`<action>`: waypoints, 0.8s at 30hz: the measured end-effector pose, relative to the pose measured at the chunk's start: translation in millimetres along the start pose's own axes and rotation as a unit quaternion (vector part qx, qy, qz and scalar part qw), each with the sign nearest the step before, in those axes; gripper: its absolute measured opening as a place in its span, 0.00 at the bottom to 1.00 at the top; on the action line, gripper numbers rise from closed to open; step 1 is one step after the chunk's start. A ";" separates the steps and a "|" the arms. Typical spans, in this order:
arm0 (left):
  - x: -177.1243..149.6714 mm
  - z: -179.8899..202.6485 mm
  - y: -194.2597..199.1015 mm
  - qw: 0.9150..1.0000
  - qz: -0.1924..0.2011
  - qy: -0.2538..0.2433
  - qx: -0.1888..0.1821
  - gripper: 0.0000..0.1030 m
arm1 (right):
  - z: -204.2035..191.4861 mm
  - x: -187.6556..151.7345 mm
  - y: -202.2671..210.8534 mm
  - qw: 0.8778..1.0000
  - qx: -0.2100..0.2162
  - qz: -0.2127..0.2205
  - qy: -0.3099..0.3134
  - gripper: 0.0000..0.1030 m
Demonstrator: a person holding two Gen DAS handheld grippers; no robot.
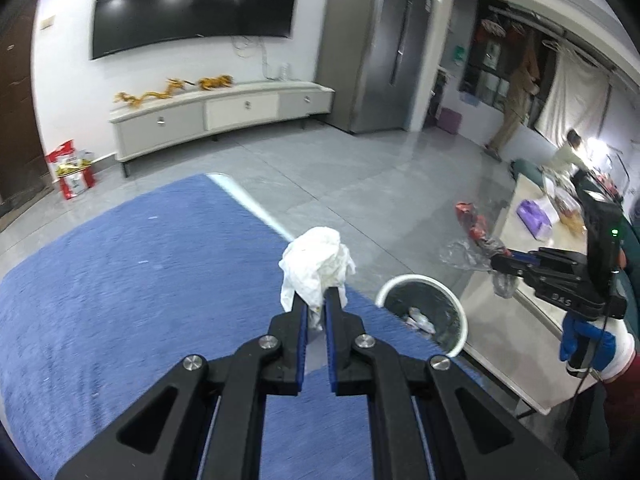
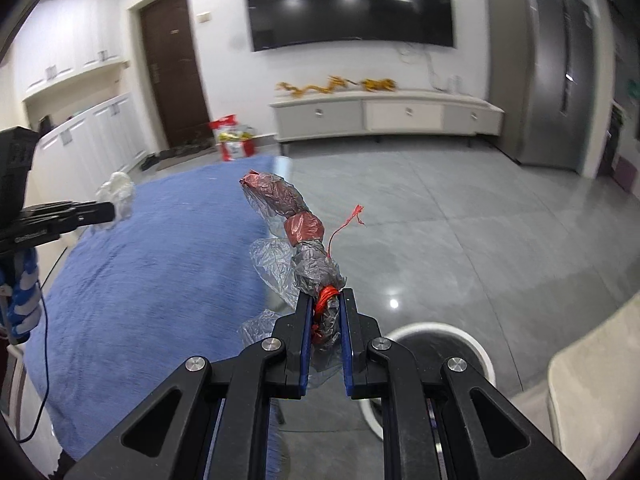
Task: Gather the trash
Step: 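Carry the tissue and clear bag over the trash bin and open both tools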
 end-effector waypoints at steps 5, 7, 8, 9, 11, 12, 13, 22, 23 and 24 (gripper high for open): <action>18.2 61.8 -57.0 0.998 -0.046 -0.042 -0.020 0.07 | 55.2 -20.4 -15.6 0.998 -0.027 -0.019 -0.054 0.12; 22.1 86.7 -77.3 0.996 -0.061 -0.055 -0.025 0.07 | 77.5 -27.9 -26.0 0.996 -0.038 -0.029 -0.072 0.12; 24.4 101.4 -91.4 0.995 -0.073 -0.065 -0.026 0.07 | 88.6 -32.3 -32.1 0.995 -0.043 -0.035 -0.081 0.13; 25.9 111.7 -102.2 0.994 -0.083 -0.072 -0.027 0.07 | 98.9 -36.5 -39.0 0.994 -0.047 -0.041 -0.089 0.13; 29.9 139.1 -131.3 0.990 -0.108 -0.091 -0.030 0.07 | 115.4 -46.0 -52.1 0.992 -0.053 -0.055 -0.101 0.13; 30.4 146.0 -139.5 0.988 -0.115 -0.097 -0.030 0.08 | 121.0 -50.2 -58.2 0.991 -0.054 -0.061 -0.106 0.13; 30.6 155.6 -150.9 0.986 -0.124 -0.106 -0.030 0.08 | 128.3 -56.4 -65.8 0.990 -0.057 -0.069 -0.113 0.13; 28.5 208.2 -240.8 0.972 -0.195 -0.127 -0.034 0.11 | 169.7 -96.7 -124.1 0.979 -0.066 -0.119 -0.150 0.16; 29.1 210.3 -248.7 0.971 -0.200 -0.122 -0.038 0.11 | 174.4 -99.4 -129.1 0.978 -0.067 -0.122 -0.154 0.17; 29.2 210.3 -253.3 0.971 -0.203 -0.118 -0.041 0.11 | 177.9 -103.5 -133.6 0.977 -0.070 -0.125 -0.159 0.19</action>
Point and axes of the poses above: each gripper's, at about its wrist camera, not at the fingertips, and y roughly against the way its jaws point, z to its right, x to its top, the point moved 3 cm from there along -y, roughly the way its jaws point, and after that the axes turned 6 degrees about -z, right-handed, at the moved point
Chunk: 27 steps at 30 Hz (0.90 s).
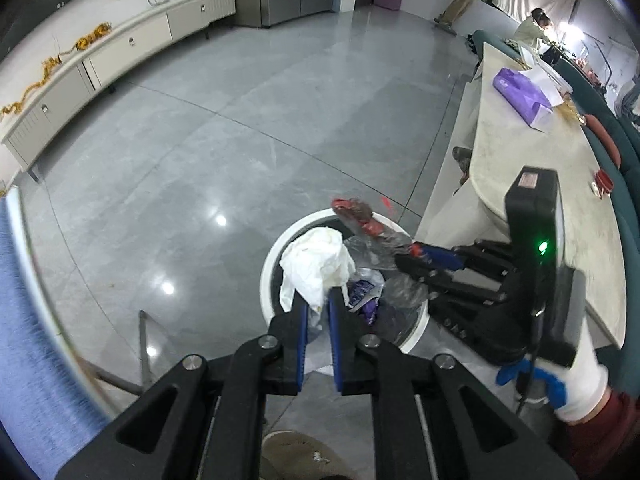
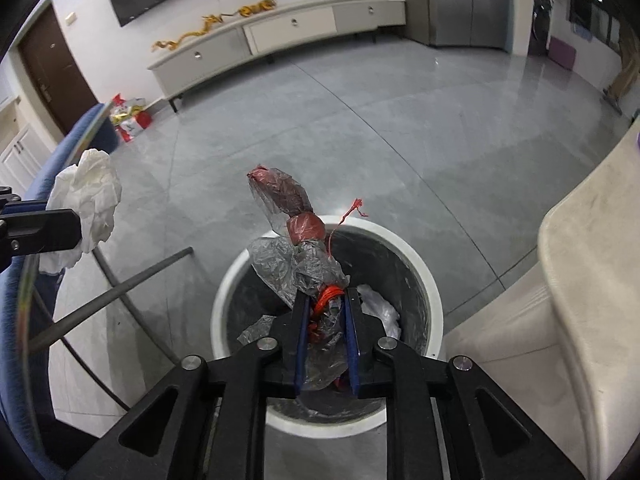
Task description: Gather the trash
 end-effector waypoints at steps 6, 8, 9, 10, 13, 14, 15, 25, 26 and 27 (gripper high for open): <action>6.7 -3.4 -18.2 0.999 -0.003 0.027 -0.025 0.38 | 11.8 -4.0 -16.7 1.000 -0.017 -0.010 -0.008 0.42; 4.8 -5.9 -15.2 0.999 0.002 0.032 -0.031 0.40 | 14.4 -5.5 -14.4 1.000 -0.019 -0.011 -0.009 0.42; 3.1 -8.1 -12.1 0.999 0.004 0.034 -0.035 0.40 | 15.7 -7.0 -12.5 1.000 -0.021 -0.010 -0.008 0.42; 1.8 -9.2 -7.7 0.999 0.008 0.037 -0.037 0.40 | 16.1 -7.9 -10.7 1.000 -0.023 -0.010 -0.008 0.42; -6.2 -15.4 10.7 0.998 0.024 0.043 -0.042 0.40 | 14.4 -11.0 -1.2 1.000 -0.022 -0.006 -0.008 0.42; -10.5 -18.3 19.2 0.998 0.031 0.045 -0.040 0.40 | 13.4 -12.2 4.2 1.000 -0.019 -0.003 -0.008 0.42; -13.2 -20.2 25.4 0.998 0.036 0.047 -0.036 0.40 | 11.9 -11.5 8.7 1.000 -0.017 0.000 -0.008 0.42; -80.5 -72.9 144.1 0.989 0.124 0.085 0.014 0.42 | -45.9 -9.9 84.8 0.998 0.022 0.052 0.034 0.47; -91.2 -81.6 159.9 0.986 0.134 0.092 0.022 0.43 | -54.1 -9.2 92.1 0.997 0.027 0.058 0.040 0.47; -102.5 -90.6 175.7 0.984 0.144 0.097 0.032 0.46 | -64.6 -8.7 101.5 0.996 0.031 0.064 0.049 0.48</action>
Point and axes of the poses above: each gripper's, at about its wrist camera, not at the fingertips, and y roughly against the way its jaws point, z to its right, x to its top, the point moved 3 cm from there along -y, roughly the way its jaws point, and after that the axes turned 6 degrees about -z, right-handed, at the moved point
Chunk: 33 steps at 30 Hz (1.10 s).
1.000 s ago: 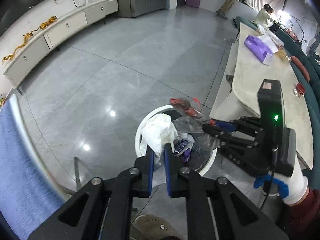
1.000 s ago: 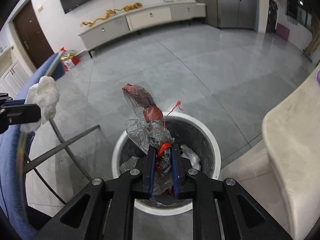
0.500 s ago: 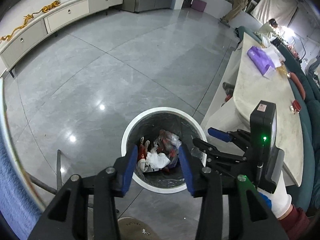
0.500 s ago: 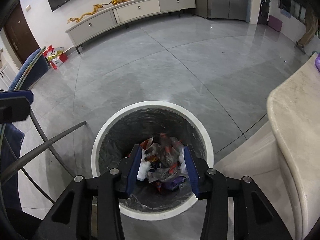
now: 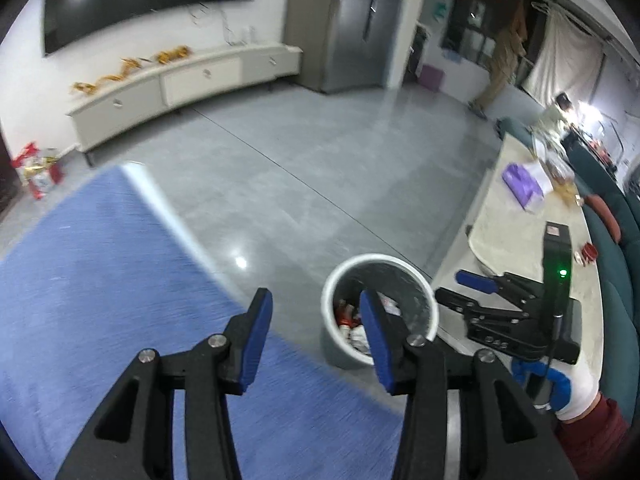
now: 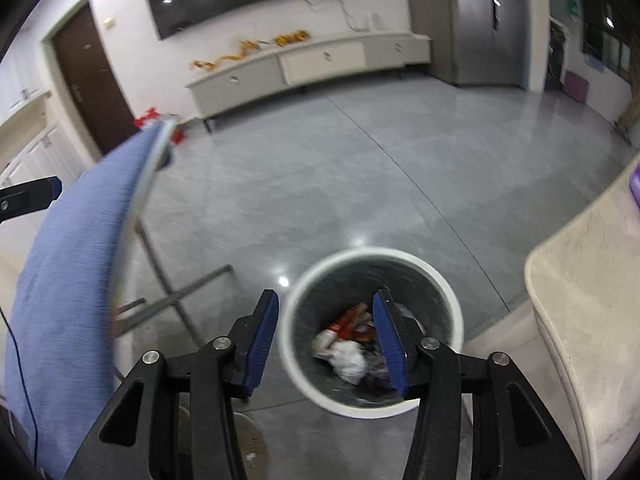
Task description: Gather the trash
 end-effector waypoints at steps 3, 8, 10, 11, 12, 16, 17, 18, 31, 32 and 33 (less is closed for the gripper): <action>-13.3 -29.4 40.7 0.999 0.025 0.011 0.028 0.48 | -34.4 8.1 23.5 0.999 0.015 0.018 0.024 0.50; -41.2 -84.7 98.2 0.996 0.045 0.031 0.072 0.50 | -88.9 16.2 49.5 0.997 0.040 0.037 0.060 0.53; -58.8 -110.6 118.7 0.994 0.049 0.047 0.090 0.50 | -111.4 18.1 58.1 0.995 0.049 0.043 0.077 0.55; -65.5 -119.3 125.7 0.993 0.051 0.053 0.095 0.50 | -125.4 19.4 62.8 0.994 0.056 0.046 0.086 0.55; -72.5 -127.5 133.2 0.992 0.052 0.060 0.100 0.50 | -133.3 20.0 64.8 0.993 0.061 0.048 0.091 0.56; -110.9 -161.6 163.4 0.987 0.064 0.092 0.114 0.50 | -174.1 19.8 73.0 0.989 0.078 0.054 0.118 0.57; -118.4 -166.4 168.2 0.986 0.066 0.097 0.117 0.51 | -182.1 19.4 73.9 0.987 0.082 0.055 0.123 0.57; -125.1 -170.3 172.5 0.985 0.069 0.101 0.121 0.51 | -191.0 18.0 75.1 0.986 0.085 0.056 0.129 0.57; -194.6 -173.9 214.1 0.963 0.138 0.126 0.194 0.63 | -274.5 -7.4 79.0 0.975 0.098 0.075 0.187 0.76; -197.2 -172.7 215.7 0.960 0.145 0.126 0.203 0.63 | -277.0 -9.9 79.2 0.974 0.099 0.076 0.189 0.77; -199.1 -171.0 216.5 0.957 0.152 0.126 0.214 0.63 | -280.2 -11.5 78.9 0.974 0.100 0.077 0.190 0.78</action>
Point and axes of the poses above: each gripper's, at about its wrist camera, not at the fingertips, and y roughly against the way its jaws point, z to its right, x to its top, the point moved 3 cm from there along -y, roughly the way its jaws point, and after that the axes turned 6 degrees about -z, right-handed, at the moved point
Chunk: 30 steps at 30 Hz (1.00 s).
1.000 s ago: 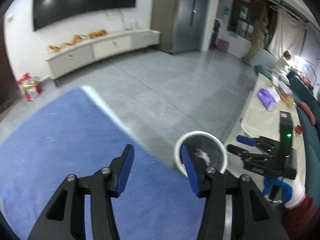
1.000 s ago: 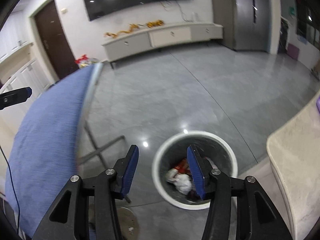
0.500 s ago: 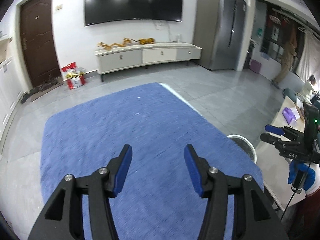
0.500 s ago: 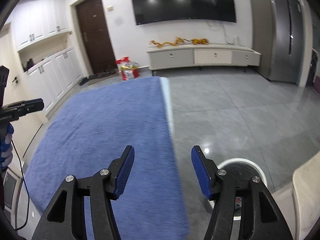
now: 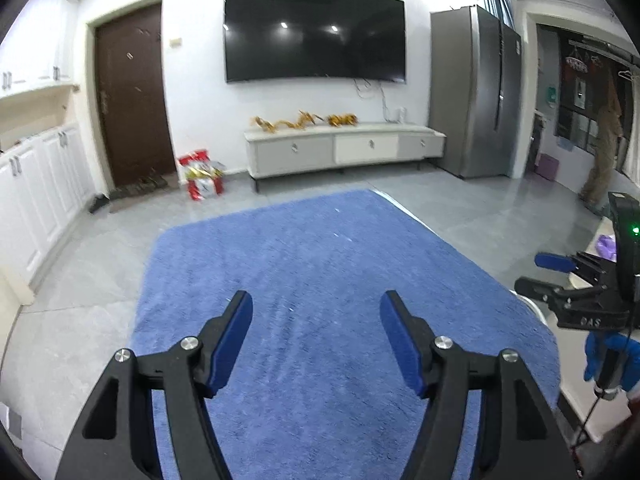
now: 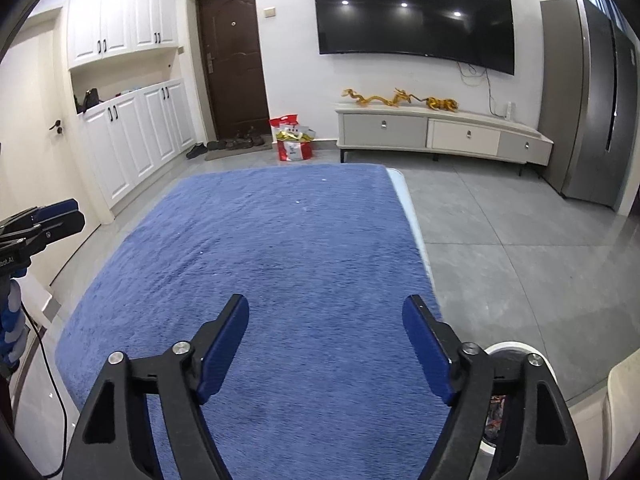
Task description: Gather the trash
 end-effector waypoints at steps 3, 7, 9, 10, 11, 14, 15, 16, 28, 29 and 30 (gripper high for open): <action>-3.0 1.4 2.4 1.000 0.011 0.008 0.011 0.63 | -9.0 -2.0 -1.0 1.000 0.001 0.004 0.003 0.80; -6.1 5.8 5.5 0.999 0.023 0.013 0.023 0.72 | -15.9 -3.6 0.6 1.000 -0.005 0.014 0.008 0.82; -8.5 8.2 6.6 0.999 0.028 0.017 0.027 0.76 | -16.8 -3.9 2.4 1.000 -0.012 0.020 0.009 0.83; -9.8 10.8 7.5 0.999 0.031 0.018 0.029 0.78 | -18.4 -3.8 1.8 1.000 -0.016 0.022 0.010 0.84; -10.4 12.0 7.6 0.999 0.034 0.021 0.029 0.79 | -19.2 -3.9 2.5 0.999 -0.022 0.025 0.012 0.86; -12.4 15.5 9.7 0.998 0.041 0.028 0.033 0.84 | -21.7 -5.1 4.3 0.999 -0.034 0.033 0.014 0.90; -12.9 15.3 9.7 0.998 0.043 0.028 0.034 0.85 | -21.9 -5.1 5.3 0.999 -0.038 0.035 0.014 0.90; -13.4 16.9 10.5 0.998 0.047 0.030 0.035 0.86 | -21.7 -4.8 6.2 0.998 -0.041 0.038 0.014 0.91; -12.0 23.6 9.4 0.996 0.067 0.039 0.054 0.86 | -24.1 -2.6 13.4 0.993 -0.094 0.064 0.013 0.97; -12.0 23.3 8.3 0.996 0.066 0.039 0.055 0.86 | -25.4 -2.2 13.8 0.993 -0.098 0.066 0.015 0.97; -12.2 24.1 7.3 0.996 0.065 0.039 0.056 0.86 | -27.0 -2.0 13.9 0.992 -0.103 0.068 0.017 0.97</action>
Point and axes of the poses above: each gripper's, at about its wrist camera, not at the fingertips, and y roughly against the way its jaws point, z to its right, x to its top, the point moved 3 cm from there along -y, roughly the way its jaws point, and after that the axes turned 6 degrees about -z, right-handed, at the moved point
